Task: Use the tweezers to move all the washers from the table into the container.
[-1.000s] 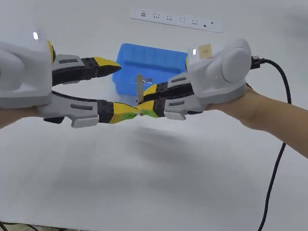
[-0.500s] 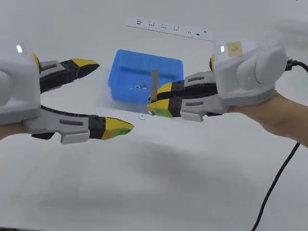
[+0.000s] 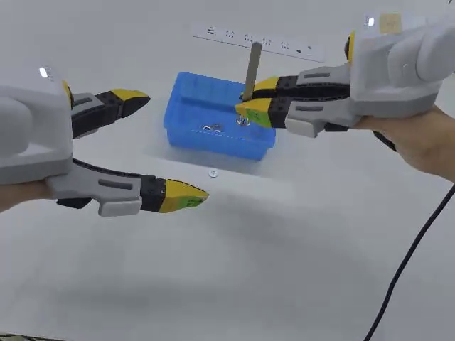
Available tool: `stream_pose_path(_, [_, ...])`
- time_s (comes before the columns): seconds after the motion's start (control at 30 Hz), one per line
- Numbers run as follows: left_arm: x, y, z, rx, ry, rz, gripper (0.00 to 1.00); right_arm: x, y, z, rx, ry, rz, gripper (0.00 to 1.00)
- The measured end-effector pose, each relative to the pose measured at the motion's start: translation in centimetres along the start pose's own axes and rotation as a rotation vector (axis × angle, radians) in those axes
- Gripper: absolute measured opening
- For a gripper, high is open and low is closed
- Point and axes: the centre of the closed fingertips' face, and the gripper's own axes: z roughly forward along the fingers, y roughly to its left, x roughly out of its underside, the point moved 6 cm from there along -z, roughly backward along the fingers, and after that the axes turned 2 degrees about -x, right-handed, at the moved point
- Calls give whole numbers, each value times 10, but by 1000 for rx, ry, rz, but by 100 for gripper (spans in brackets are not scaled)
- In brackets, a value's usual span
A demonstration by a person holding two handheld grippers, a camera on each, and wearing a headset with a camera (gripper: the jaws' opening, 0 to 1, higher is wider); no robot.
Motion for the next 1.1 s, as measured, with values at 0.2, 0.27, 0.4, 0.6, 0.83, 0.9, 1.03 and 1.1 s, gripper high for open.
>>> stream_pose_path(0.2, [4, 9, -12, -43, -4, -40, 100, 13, -34, 16, 48, -21, 55, 10])
stream_pose_path(0.27, [8, 10, -16, -52, 5, -41, 100, 19, -41, 22, 60, -28, 89, 10])
stream_pose_path(0.4, [14, 11, -21, -68, 20, -55, 100, 32, -51, 33, 87, -45, 170, 9])
stream_pose_path(0.6, [18, 10, -23, -79, 30, -72, 100, 54, -49, 50, 74, -2, 194, 10])
stream_pose_path(0.83, [18, 9, -22, -84, 34, -80, 100, 66, -40, 63, 56, 36, 192, 10])
stream_pose_path(0.9, [18, 10, -23, -86, 34, -85, 100, 66, -41, 64, 61, 36, 195, 10])
stream_pose_path(1.03, [17, 10, -23, -88, 36, -83, 100, 68, -43, 66, 73, 42, 194, 10])
stream_pose_path(1.1, [17, 10, -23, -87, 36, -85, 100, 68, -44, 65, 78, 43, 198, 10])
